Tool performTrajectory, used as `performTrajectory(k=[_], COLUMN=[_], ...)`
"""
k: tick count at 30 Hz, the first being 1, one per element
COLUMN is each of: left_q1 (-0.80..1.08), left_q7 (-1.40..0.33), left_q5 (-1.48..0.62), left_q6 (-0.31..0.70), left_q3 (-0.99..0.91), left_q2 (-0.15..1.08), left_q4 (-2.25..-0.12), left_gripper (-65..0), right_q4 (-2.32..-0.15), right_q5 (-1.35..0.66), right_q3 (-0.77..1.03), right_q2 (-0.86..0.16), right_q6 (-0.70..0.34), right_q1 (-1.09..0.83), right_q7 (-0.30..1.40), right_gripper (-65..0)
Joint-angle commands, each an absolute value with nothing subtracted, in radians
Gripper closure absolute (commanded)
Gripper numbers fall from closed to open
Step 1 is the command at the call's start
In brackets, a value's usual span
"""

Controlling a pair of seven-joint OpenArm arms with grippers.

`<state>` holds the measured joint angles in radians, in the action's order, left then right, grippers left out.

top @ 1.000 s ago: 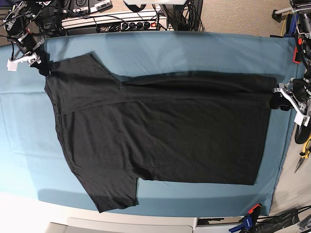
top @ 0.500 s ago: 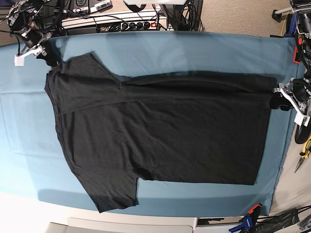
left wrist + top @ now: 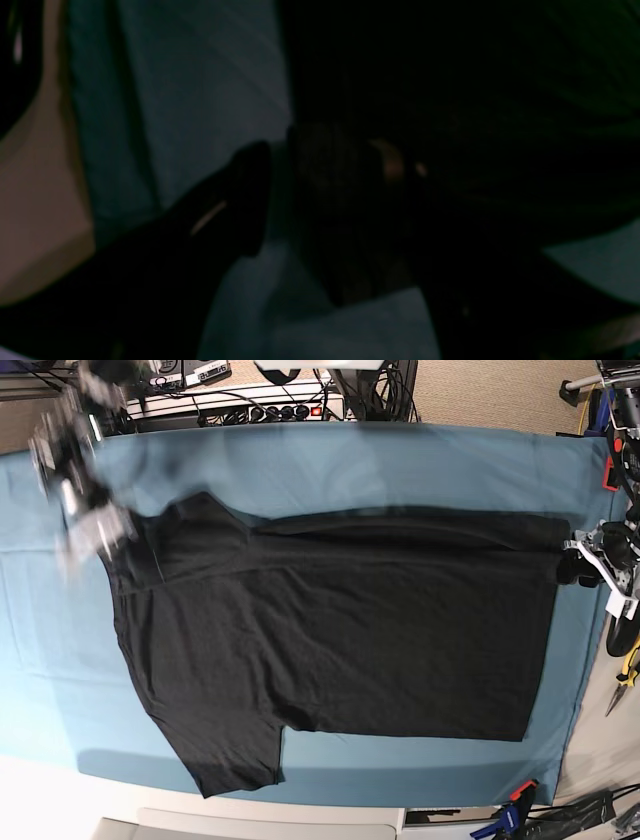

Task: Fold the T-shirt properly
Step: 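Grasp the sleeve with the right gripper and fold it over the body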

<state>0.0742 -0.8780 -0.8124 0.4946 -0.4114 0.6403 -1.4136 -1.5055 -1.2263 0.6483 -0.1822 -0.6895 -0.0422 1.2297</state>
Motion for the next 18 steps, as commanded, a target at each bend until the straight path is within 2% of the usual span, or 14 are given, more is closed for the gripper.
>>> performTrajectory(k=[1, 10, 18], left_q1=[0.06, 0.06, 0.06], left_q7=[-0.856, -0.853, -0.853], left_q5=[-0.822, -0.822, -0.822], left_q6=[0.498, 0.498, 0.498], left_q3=[-0.419, -0.419, -0.419], left_q2=[0.667, 0.667, 0.667], left_q4=[-1.429, -1.429, -1.429], left_gripper=[-30.5, -30.5, -30.5], right_q4=[-1.515, -1.513, -1.509], right_q5=[-1.195, -0.828, -0.595], right_q3=[0.65, 0.46, 0.342], right_q2=[-0.207, -0.208, -0.202], right_q6=[-0.698, -0.698, -0.685], right_q1=[-0.055, 0.134, 0.159], right_q7=[1.198, 1.028, 0.859], right_gripper=[0.0, 0.0, 0.0])
